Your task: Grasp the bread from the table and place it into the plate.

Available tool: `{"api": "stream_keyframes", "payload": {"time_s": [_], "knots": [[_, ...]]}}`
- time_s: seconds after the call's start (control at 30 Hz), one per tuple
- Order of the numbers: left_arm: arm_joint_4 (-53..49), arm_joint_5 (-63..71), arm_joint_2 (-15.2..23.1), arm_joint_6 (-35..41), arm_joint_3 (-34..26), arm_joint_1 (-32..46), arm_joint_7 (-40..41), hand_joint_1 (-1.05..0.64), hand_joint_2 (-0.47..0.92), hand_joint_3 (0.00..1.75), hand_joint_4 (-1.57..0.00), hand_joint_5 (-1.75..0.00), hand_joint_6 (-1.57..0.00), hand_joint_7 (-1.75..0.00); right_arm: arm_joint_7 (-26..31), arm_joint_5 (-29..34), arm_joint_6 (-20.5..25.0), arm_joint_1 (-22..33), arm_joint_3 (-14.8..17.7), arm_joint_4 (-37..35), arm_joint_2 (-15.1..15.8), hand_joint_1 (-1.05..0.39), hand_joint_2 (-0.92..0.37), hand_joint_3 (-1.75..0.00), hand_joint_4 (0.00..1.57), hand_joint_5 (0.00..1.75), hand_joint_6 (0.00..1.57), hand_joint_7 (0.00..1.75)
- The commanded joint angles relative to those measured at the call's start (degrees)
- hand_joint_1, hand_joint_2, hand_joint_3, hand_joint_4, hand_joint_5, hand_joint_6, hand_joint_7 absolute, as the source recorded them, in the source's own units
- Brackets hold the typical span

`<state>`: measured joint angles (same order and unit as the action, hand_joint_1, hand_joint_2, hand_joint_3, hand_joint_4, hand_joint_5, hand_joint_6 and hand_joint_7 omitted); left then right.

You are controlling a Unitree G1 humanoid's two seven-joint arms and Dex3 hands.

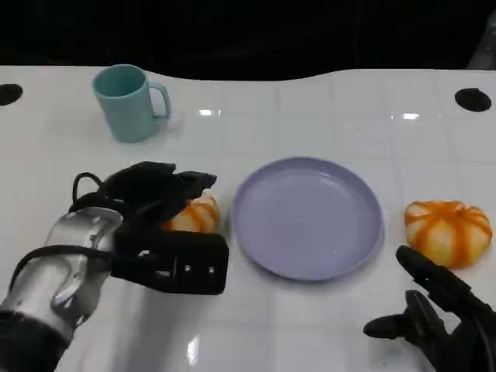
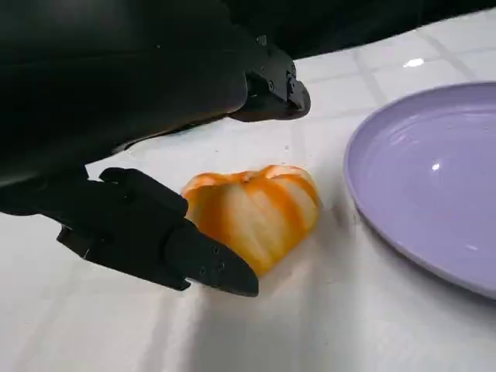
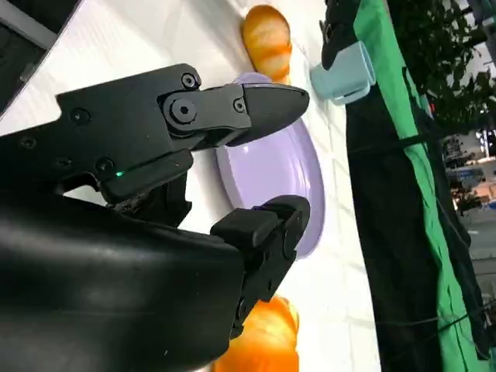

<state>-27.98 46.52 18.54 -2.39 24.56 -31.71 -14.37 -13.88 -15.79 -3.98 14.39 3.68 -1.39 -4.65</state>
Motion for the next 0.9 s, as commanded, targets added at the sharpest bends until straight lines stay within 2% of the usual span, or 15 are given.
{"api": "stream_keyframes", "payload": {"time_s": [0.03,0.33,0.47,0.57,0.63,0.67,0.7,0.73,0.77,0.8,0.83,0.87,0.9], "knots": [[-12.24,0.26,-1.97,-0.98,2.14,-5.91,5.39,-0.34,0.75,0.0,-0.1,-0.08,-0.2,-0.01,0.3,-0.24,0.22,0.41,0.29,0.69,0.47,-0.75,-0.92,-0.3,0.89,0.88,1.19,0.02],[-31.7,-1.41,-6.31,-5.69,5.06,-12.8,12.96,-0.38,0.75,0.0,-0.17,-0.08,-0.25,-0.02,0.04,-0.26,0.2,0.79,0.13,1.1,0.41,-0.74,-0.92,-0.3,0.88,0.88,1.18,0.02],[-37.08,-2.35,-7.66,-7.38,5.51,-14.19,15.35,-0.37,0.83,0.03,-0.25,-0.1,-0.31,-0.03,0.26,0.15,0.0,0.9,0.05,1.2,0.42,-0.75,-0.92,-0.3,0.88,0.89,1.18,0.02],[-39.62,-3.76,-8.19,-8.9,4.98,-14.76,17.13,-0.27,0.88,0.02,-0.37,-0.12,-0.37,-0.03,0.36,0.29,0.25,0.92,0.0,1.46,0.45,-0.75,-0.92,-0.3,0.88,0.89,1.18,0.02],[-41.06,-4.62,-8.46,-9.96,4.55,-14.98,18.77,-0.16,0.91,0.06,-0.6,-0.23,-0.51,-0.08,0.32,0.36,0.38,0.93,-0.04,1.59,0.51,-0.75,-0.92,-0.31,0.88,0.9,1.18,0.02],[-41.91,-5.21,-8.76,-9.78,4.21,-15.24,19.63,-0.15,0.92,0.06,-0.63,-0.24,-0.53,-0.08,0.19,0.31,0.34,0.93,-0.02,1.53,0.55,-0.75,-0.92,-0.31,0.88,0.9,1.18,0.02],[-42.52,-5.6,-8.96,-9.58,4.09,-15.47,20.14,-0.19,0.92,0.09,-0.79,-0.32,-0.68,-0.13,0.1,0.26,0.3,0.92,0.0,1.47,0.57,-0.75,-0.92,-0.31,0.87,0.9,1.18,0.01],[-43.01,-5.88,-9.11,-9.46,4.02,-15.66,20.53,-0.22,0.92,0.12,-0.89,-0.37,-0.78,-0.14,0.04,0.23,0.27,0.92,0.01,1.43,0.58,-0.75,-0.92,-0.31,0.87,0.9,1.17,0.01],[-43.4,-6.24,-9.26,-9.04,3.77,-15.91,21.1,-0.23,0.92,0.12,-0.94,-0.5,-0.88,-0.17,0.19,0.29,0.35,0.97,0.0,1.54,0.52,-0.75,-0.92,-0.31,0.87,0.9,1.17,0.01],[-43.68,-6.48,-9.33,-8.82,3.68,-16.09,21.47,-0.24,0.92,0.1,-0.91,-0.9,-1.04,-0.23,0.32,0.34,0.43,1.01,-0.01,1.64,0.48,-0.75,-0.92,-0.31,0.87,0.9,1.17,0.01],[-43.8,-6.4,-9.5,-8.7,3.69,-15.81,24.64,-0.24,0.92,0.09,-0.88,-1.12,-1.12,-0.26,0.47,0.3,0.67,1.09,-0.01,1.85,0.43,-0.75,-0.92,-0.31,0.87,0.9,1.18,0.02],[-43.86,-6.48,-9.71,-8.36,3.61,-15.55,27.39,-0.28,0.92,0.22,-0.86,-1.49,-0.89,-0.99,0.6,0.28,0.9,1.19,-0.02,2.06,0.37,-0.75,-0.92,-0.31,0.87,0.9,1.18,0.02],[-43.93,-6.5,-9.88,-8.15,3.63,-15.31,29.82,-0.28,0.92,0.28,-0.86,-1.62,-0.72,-1.36,0.59,0.26,0.95,1.24,-0.03,2.14,0.35,-0.75,-0.92,-0.31,0.87,0.9,1.18,0.02]]}}
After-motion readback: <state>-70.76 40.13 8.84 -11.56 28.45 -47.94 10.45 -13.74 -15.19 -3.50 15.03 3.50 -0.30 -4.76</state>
